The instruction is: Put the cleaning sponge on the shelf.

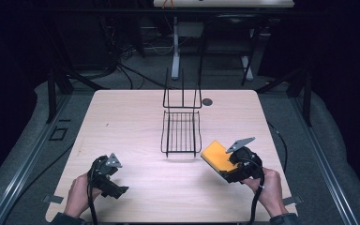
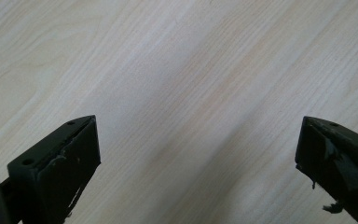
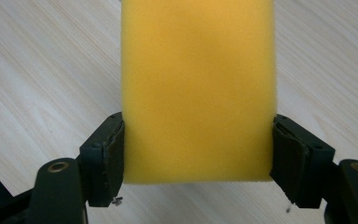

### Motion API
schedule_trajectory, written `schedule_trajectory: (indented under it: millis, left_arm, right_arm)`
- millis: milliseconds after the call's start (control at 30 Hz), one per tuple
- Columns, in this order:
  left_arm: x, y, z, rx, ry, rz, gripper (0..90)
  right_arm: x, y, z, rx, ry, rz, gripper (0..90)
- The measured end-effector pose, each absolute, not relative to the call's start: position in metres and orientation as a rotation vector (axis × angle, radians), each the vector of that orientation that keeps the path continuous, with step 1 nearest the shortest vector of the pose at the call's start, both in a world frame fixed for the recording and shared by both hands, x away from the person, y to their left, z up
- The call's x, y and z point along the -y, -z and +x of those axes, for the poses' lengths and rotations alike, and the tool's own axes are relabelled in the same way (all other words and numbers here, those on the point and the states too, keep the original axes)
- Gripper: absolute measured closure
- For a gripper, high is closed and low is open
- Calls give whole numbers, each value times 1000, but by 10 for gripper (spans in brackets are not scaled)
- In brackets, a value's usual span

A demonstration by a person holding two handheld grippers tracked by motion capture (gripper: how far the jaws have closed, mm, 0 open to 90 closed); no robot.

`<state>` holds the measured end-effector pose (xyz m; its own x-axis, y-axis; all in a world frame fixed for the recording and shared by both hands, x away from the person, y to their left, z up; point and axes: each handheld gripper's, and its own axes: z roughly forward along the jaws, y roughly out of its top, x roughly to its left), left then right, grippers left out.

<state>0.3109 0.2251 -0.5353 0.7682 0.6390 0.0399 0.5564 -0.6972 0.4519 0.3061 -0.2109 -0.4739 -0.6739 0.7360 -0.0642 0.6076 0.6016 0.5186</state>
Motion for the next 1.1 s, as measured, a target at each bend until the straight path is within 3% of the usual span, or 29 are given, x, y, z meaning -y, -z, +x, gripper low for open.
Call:
schedule_trajectory:
  millis: [1100]
  left_arm:
    - [-223, 535, 308, -889, -293, 2554, 1]
  right_arm:
    - [183, 455, 325, -2540, -719, 1064, 274]
